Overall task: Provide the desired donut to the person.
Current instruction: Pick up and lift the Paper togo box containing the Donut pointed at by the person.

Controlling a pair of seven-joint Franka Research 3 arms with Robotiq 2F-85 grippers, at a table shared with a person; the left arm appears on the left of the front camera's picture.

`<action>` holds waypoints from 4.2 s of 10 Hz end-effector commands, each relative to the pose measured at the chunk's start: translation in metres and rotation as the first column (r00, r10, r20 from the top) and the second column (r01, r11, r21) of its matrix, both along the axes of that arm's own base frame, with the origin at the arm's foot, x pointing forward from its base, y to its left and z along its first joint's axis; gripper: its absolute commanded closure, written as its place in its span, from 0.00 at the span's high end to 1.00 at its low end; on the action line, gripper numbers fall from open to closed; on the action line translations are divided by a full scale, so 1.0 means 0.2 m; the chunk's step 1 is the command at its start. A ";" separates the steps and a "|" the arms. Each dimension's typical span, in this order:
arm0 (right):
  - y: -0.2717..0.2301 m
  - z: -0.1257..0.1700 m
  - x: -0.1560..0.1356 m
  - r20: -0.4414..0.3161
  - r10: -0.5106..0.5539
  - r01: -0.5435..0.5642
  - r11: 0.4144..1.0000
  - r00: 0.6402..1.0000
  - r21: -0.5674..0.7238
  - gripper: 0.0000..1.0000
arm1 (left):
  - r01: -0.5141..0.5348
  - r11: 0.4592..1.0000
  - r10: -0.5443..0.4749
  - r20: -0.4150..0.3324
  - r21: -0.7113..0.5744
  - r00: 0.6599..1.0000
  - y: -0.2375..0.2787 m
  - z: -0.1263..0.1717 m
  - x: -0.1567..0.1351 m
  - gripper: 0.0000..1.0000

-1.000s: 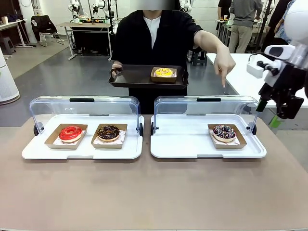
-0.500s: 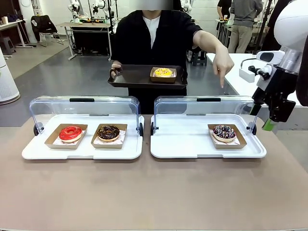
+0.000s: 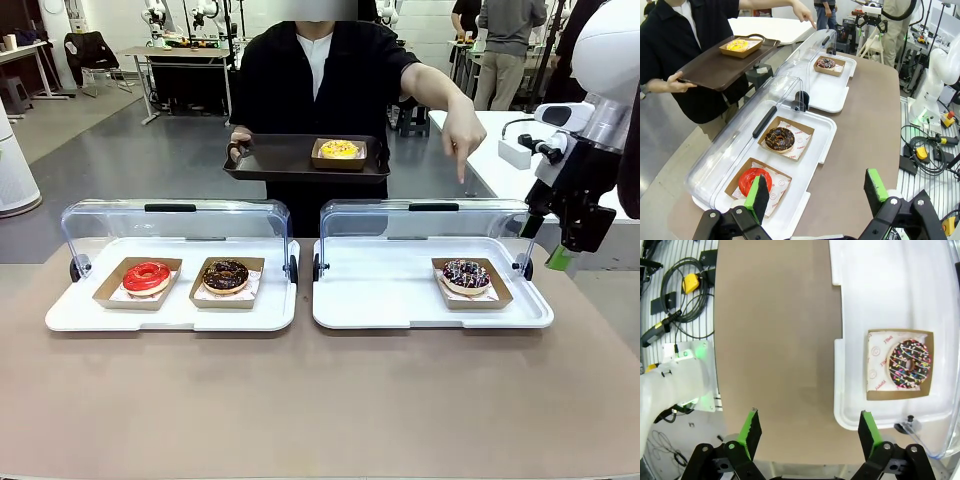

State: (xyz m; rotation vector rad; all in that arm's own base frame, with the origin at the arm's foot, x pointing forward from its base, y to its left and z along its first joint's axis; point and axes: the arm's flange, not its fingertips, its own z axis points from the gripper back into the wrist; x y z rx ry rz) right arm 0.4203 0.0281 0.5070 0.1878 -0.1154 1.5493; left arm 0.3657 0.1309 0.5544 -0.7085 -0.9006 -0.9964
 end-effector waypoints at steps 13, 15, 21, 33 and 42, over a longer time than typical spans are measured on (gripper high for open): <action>0.06 -0.60 0.33 0.101 -0.024 0.039 0.989 0.995 -0.142 1.00 | 0.001 1.000 0.000 0.004 -0.013 1.000 0.00 0.01 0.00 1.00; 0.04 -0.64 0.38 0.120 0.002 0.013 0.992 0.993 -0.125 1.00 | 0.001 1.000 0.000 0.004 -0.013 1.000 0.00 0.01 0.00 1.00; 0.06 -0.63 0.36 0.106 -0.009 0.025 0.988 0.994 -0.150 1.00 | 0.001 1.000 0.000 0.004 -0.013 1.000 0.00 0.01 0.00 1.00; 0.05 -0.83 0.51 0.066 -0.043 0.051 0.991 0.997 -0.127 1.00 | 0.001 1.000 0.000 0.004 -0.013 1.000 0.00 0.01 0.00 1.00; 0.05 -0.84 0.43 0.062 -0.025 0.036 0.982 0.998 -0.187 1.00 | 0.001 1.000 0.000 0.004 -0.013 1.000 0.00 0.01 0.00 1.00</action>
